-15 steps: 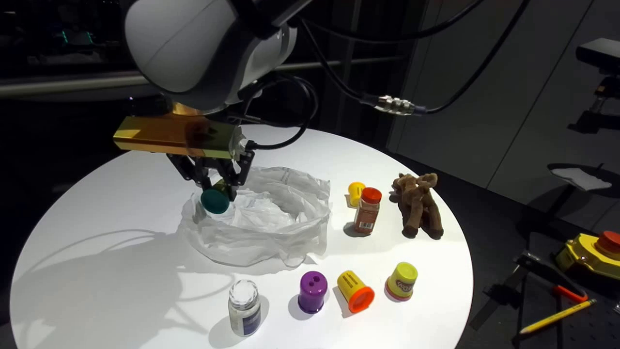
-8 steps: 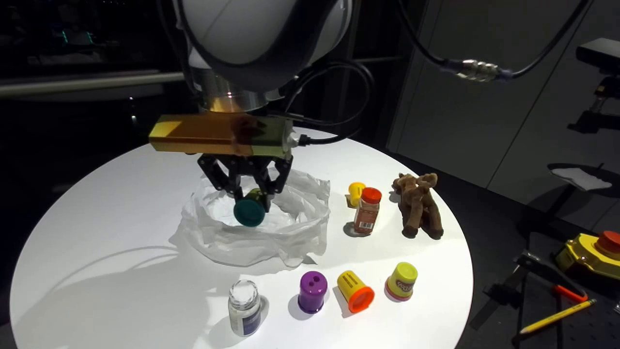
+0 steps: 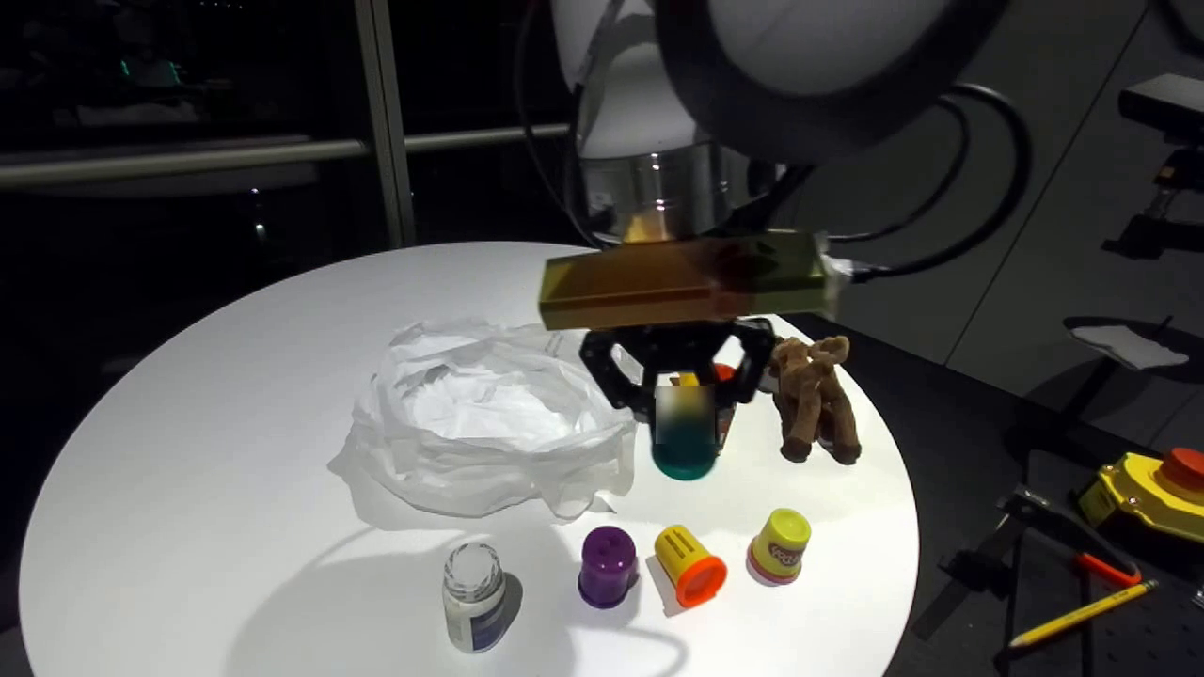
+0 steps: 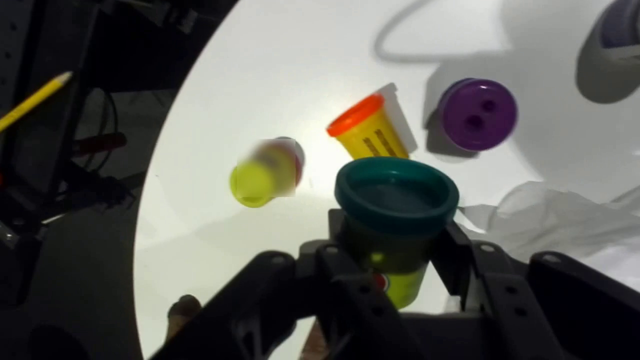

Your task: Remove the deer toy and containers from the white plastic bag and place them on the table

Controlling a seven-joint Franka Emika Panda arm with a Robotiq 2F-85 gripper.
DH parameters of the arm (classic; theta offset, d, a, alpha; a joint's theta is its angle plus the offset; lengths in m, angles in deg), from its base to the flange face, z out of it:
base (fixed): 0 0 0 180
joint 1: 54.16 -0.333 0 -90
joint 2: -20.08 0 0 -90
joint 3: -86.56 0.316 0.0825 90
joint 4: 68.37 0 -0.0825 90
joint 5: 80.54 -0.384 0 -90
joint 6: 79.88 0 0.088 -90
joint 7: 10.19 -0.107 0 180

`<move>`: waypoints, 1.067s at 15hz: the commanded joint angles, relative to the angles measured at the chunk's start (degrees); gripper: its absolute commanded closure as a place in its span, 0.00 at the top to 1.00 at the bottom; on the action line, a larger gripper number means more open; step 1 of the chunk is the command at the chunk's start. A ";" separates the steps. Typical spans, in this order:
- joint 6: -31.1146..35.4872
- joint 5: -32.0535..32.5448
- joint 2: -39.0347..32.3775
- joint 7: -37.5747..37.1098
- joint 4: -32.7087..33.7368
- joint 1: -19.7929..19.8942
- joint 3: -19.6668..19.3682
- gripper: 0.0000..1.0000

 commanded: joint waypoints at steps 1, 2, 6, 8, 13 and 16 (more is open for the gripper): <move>1.93 -0.29 9.59 2.96 -14.65 4.04 2.89 0.19; 2.98 0.61 11.00 2.87 -18.16 4.71 3.01 0.19; 6.73 11.14 11.41 -3.96 -25.28 6.85 1.31 0.19; 11.62 17.94 11.28 -8.12 -27.35 8.34 0.18 0.19; 23.41 38.86 8.84 -21.07 -26.26 10.37 -3.32 0.19; 27.91 46.39 6.14 -26.08 -24.11 10.32 -5.35 0.19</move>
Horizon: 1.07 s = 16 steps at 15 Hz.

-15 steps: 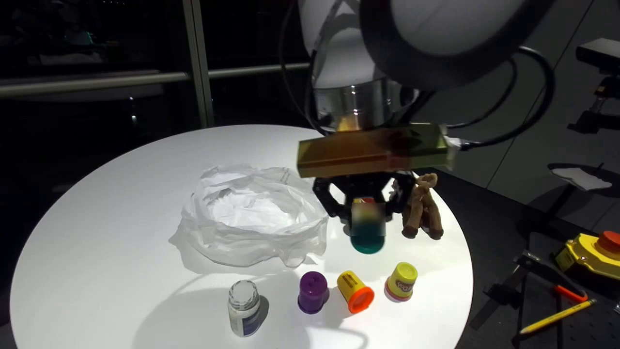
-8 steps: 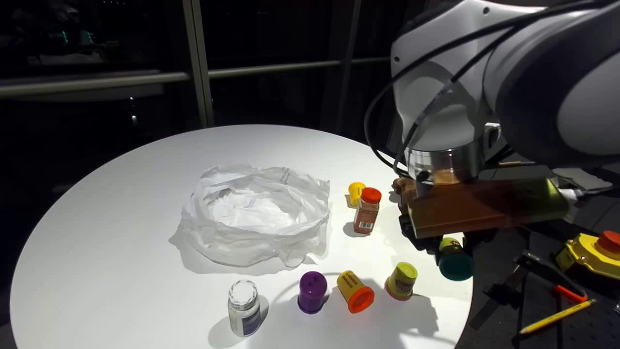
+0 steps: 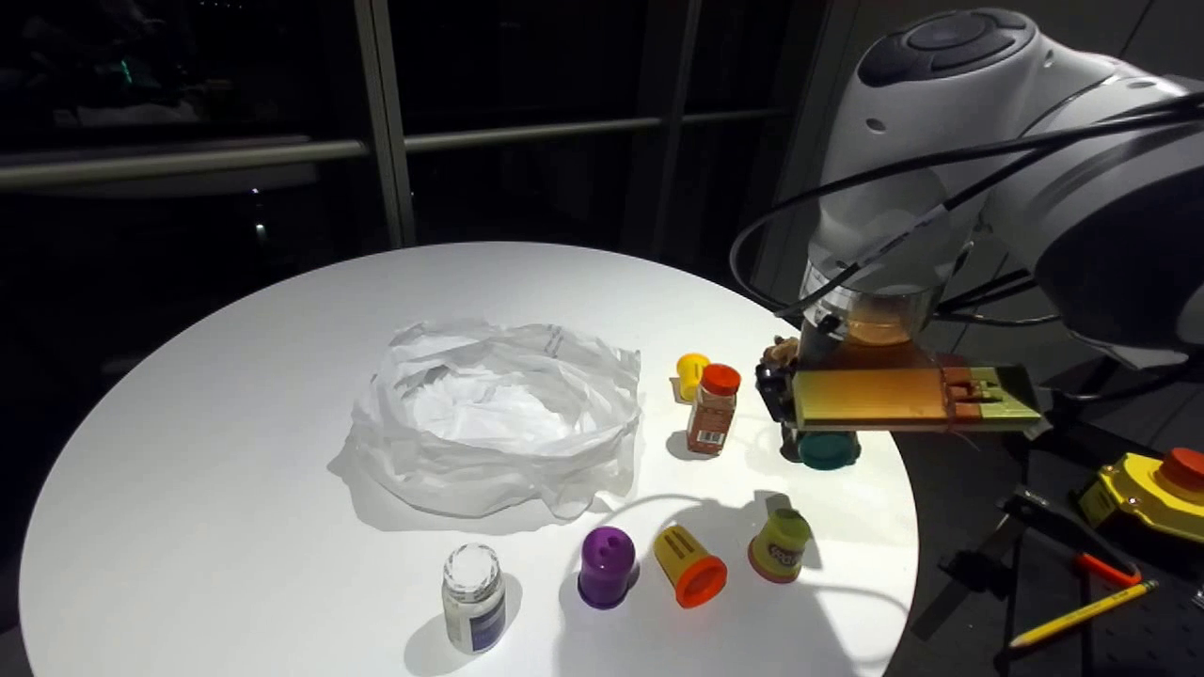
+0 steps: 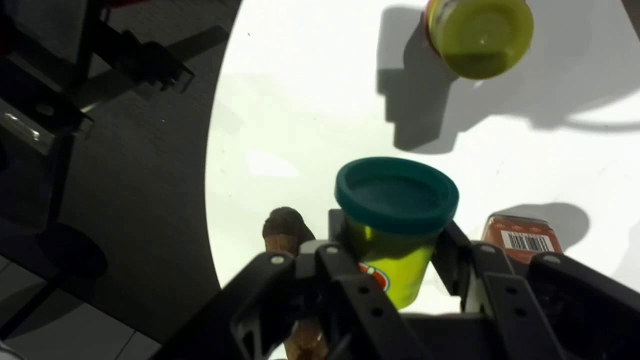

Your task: Remove the deer toy and containers from the white plastic bag and place them on the table

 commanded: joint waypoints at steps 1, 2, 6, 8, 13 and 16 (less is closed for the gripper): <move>5.83 8.56 -3.22 -6.55 2.66 0.01 -2.15 0.19; 6.66 10.00 -4.41 -7.41 3.56 -0.13 -2.54 0.19; 8.79 12.93 -8.47 -8.61 6.17 -0.27 -3.48 0.40; 8.66 13.87 -9.68 -9.19 7.19 -0.42 -3.86 0.68; 8.12 13.46 -8.25 -8.66 7.19 -0.39 -3.74 0.98; 8.31 9.76 -5.51 -5.76 6.05 0.08 -1.58 1.00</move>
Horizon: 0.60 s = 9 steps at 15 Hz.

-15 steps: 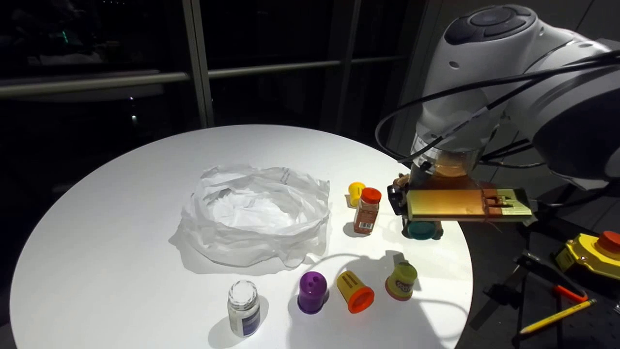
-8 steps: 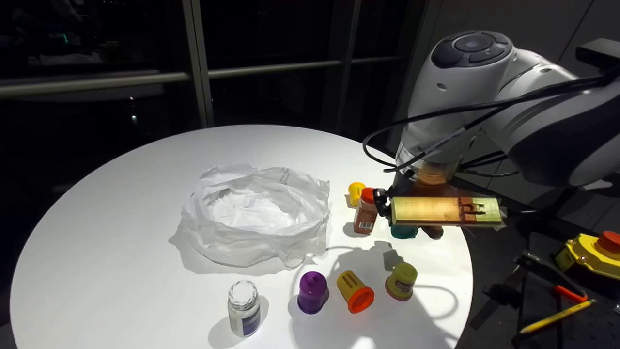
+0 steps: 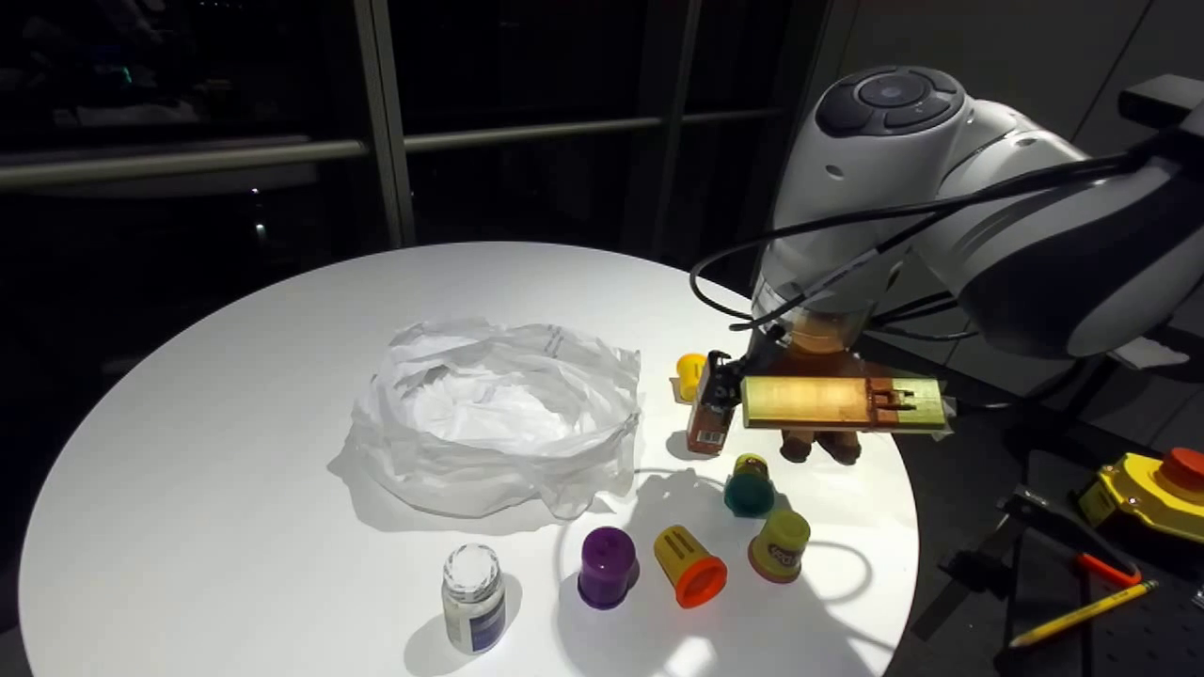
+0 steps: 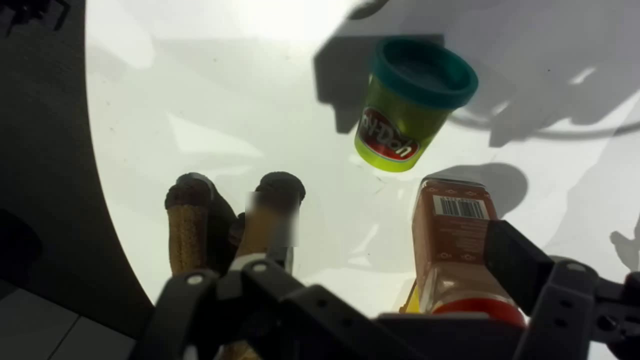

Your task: Remove the deer toy and containers from the white plastic bag and place them on the table

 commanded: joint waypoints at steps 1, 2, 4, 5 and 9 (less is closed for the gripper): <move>-0.44 -5.85 4.86 5.34 -1.96 0.58 3.55 1.00; -0.64 -8.86 6.38 7.97 -2.40 0.83 5.29 1.00; -1.43 -18.96 8.84 18.32 -4.73 5.64 14.99 1.00; -2.04 -24.07 10.61 22.86 -4.56 6.02 17.71 0.99; -9.39 -42.81 10.76 39.78 0.15 13.61 36.12 1.00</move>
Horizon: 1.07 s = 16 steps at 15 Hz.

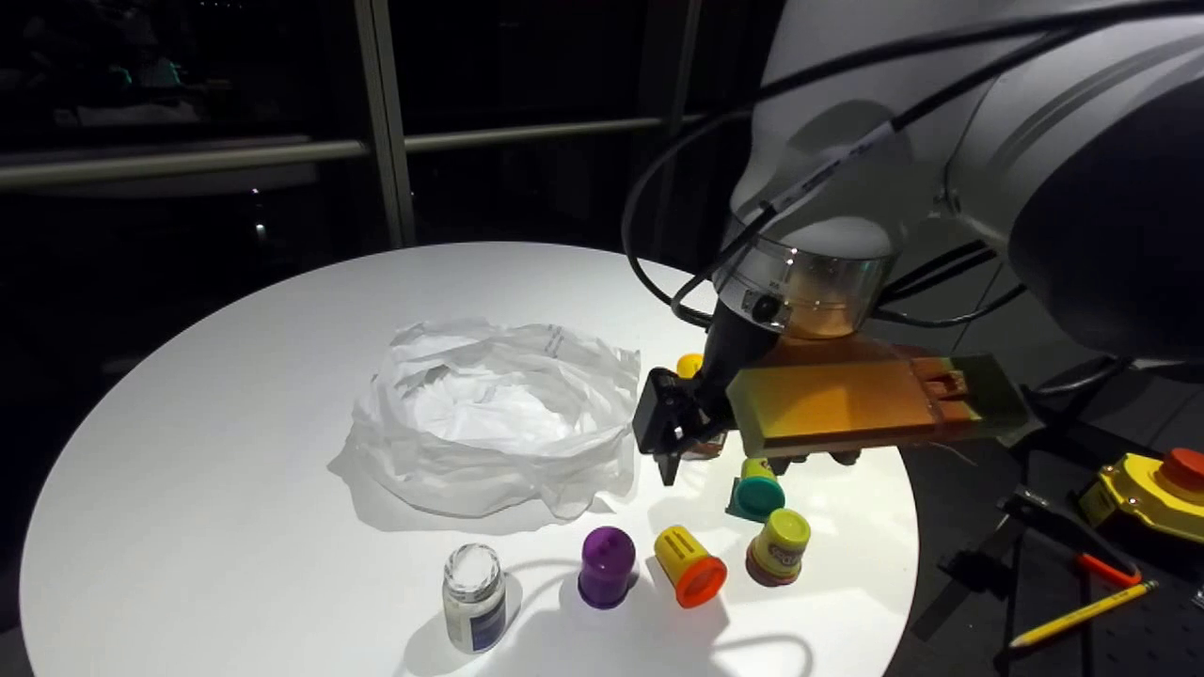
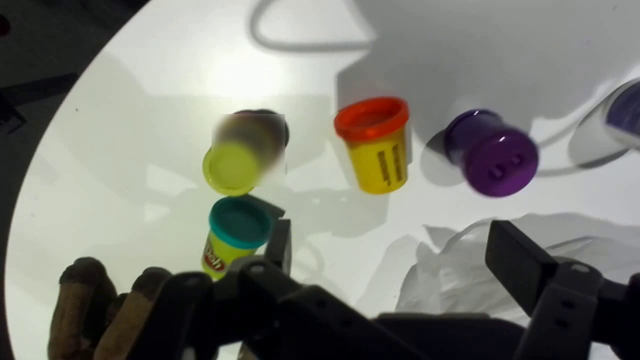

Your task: Remove the deer toy and containers from the white plastic bag and place them on the table

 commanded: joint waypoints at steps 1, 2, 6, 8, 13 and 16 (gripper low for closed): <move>-10.72 -13.92 1.94 15.50 5.35 7.54 14.50 1.00; -15.27 -17.01 2.87 19.54 7.48 8.47 16.47 1.00; -33.59 -20.35 9.33 32.97 14.33 1.05 8.04 1.00; -42.61 -18.50 11.17 37.48 19.11 -0.64 4.48 1.00; -60.05 -19.53 13.98 50.82 34.01 -3.48 -1.57 1.00; -58.86 -20.14 14.46 50.51 33.45 -4.17 -2.53 1.00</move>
